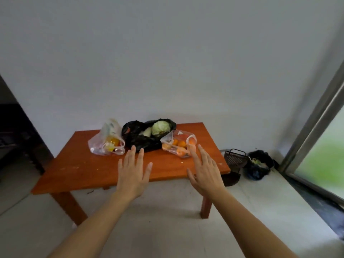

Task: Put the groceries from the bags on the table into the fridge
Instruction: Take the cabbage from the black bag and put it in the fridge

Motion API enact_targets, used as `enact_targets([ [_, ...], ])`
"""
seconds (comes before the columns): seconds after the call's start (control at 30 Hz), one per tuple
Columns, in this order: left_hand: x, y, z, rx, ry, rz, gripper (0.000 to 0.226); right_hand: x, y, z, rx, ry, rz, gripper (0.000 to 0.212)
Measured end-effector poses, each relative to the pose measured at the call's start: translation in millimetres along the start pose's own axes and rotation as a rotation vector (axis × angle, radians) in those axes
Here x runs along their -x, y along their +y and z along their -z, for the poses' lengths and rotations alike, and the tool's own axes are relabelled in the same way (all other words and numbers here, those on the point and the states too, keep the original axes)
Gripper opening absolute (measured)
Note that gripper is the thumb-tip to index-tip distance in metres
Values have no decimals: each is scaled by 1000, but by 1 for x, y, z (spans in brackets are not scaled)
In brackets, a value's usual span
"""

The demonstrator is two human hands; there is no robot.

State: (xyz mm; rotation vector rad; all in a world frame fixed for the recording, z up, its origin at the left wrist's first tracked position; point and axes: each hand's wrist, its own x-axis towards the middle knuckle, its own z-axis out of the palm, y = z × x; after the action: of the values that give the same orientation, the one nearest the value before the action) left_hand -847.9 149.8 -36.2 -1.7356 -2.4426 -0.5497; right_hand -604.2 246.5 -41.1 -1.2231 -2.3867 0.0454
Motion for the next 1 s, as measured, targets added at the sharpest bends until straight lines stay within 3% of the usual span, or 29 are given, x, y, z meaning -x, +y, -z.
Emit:
enact_targets([
  [0.37,-110,-82,-73,12,-148,59,70,-136,2,-113,-43,-122,-85,65],
  [0.67,-303,-119,-108,118,-358,43,64,-329,33,-201,-254,-263,-132,52],
  [0.77,-353,-129,-128,226,-392,76,62,-378,40,-223,-354,-327,-216,50],
  [0.9,-401,-140,-162,402,-477,177,76,-424,47,-257,-467,-476,-361,56],
  [1.0,-441,-150,-195,432,-579,184,61,-454,52,-279,-587,-497,-504,56],
])
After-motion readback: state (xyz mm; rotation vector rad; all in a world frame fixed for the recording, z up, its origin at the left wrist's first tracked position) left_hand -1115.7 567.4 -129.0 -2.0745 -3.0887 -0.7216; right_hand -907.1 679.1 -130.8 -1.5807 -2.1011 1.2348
